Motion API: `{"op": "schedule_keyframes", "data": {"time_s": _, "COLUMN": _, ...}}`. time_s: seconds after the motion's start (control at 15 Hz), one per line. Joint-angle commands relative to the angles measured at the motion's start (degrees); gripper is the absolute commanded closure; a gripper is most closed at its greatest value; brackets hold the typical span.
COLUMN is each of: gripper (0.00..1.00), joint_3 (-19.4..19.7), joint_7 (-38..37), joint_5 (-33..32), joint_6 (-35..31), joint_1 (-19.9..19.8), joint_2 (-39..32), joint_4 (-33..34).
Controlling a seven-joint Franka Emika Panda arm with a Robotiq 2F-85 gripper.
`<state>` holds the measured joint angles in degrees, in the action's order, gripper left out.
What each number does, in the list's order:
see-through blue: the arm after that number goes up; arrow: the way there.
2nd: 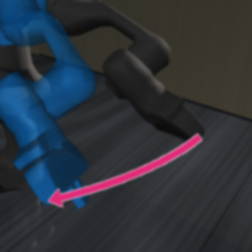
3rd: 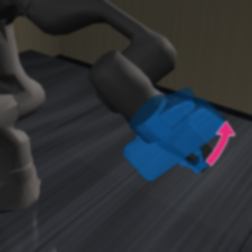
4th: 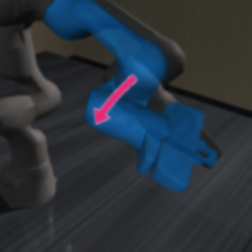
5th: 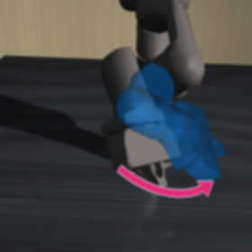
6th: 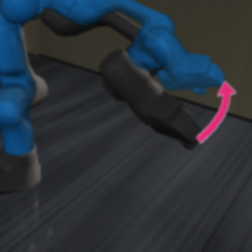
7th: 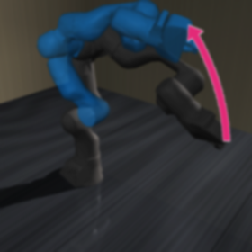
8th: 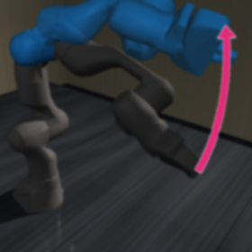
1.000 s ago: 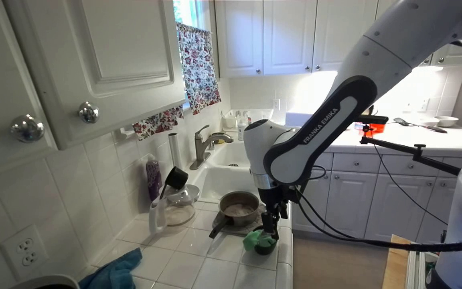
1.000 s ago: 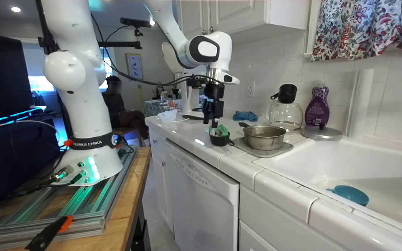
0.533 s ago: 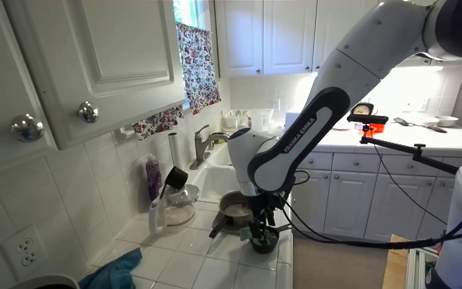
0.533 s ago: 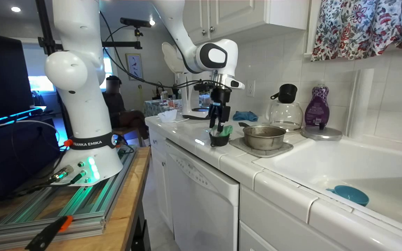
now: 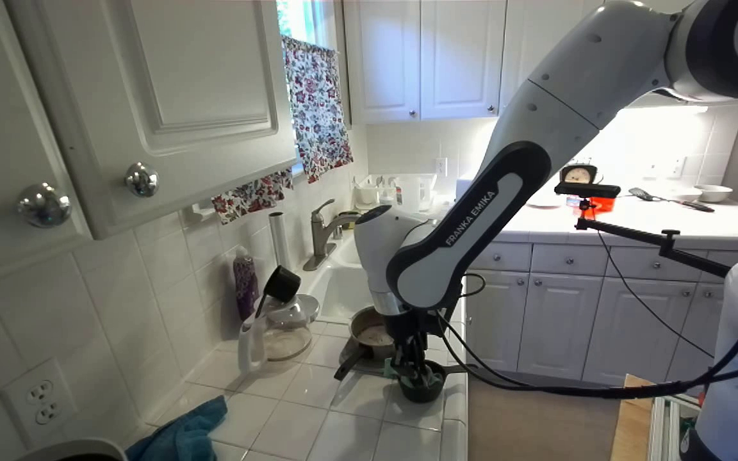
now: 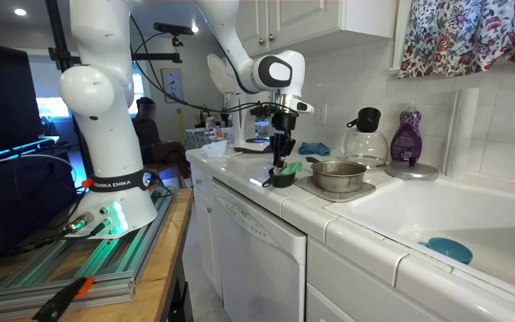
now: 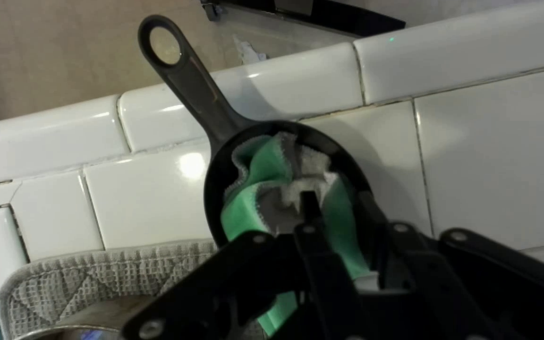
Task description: Take the towel out of the small black pot and then spill the water in the pan into the sink then place the pot back
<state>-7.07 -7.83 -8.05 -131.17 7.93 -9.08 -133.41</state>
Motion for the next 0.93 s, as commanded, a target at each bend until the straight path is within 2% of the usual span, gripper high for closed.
{"op": "schedule_keyframes", "data": {"time_s": 0.0, "gripper": 1.0, "joint_3": 0.44, "joint_7": -0.4, "joint_5": -0.91, "joint_6": 1.02, "joint_1": 0.38, "joint_2": -0.56, "joint_4": 1.22}}
{"op": "schedule_keyframes", "data": {"time_s": 0.27, "gripper": 0.99, "joint_3": 0.63, "joint_7": 0.46, "joint_5": 0.24, "joint_6": 2.24, "joint_1": 0.02, "joint_2": 0.89, "joint_4": 0.49}}
{"op": "schedule_keyframes", "data": {"time_s": 0.47, "gripper": 0.99, "joint_3": -0.83, "joint_7": 3.11, "joint_5": 1.5, "joint_6": 7.52, "joint_1": 0.74, "joint_2": 7.77, "joint_4": -1.56}}
{"op": "schedule_keyframes", "data": {"time_s": 0.87, "gripper": 0.99, "joint_3": -5.34, "joint_7": 3.58, "joint_5": -4.87, "joint_6": 16.42, "joint_1": 4.02, "joint_2": 21.37, "joint_4": -0.17}}
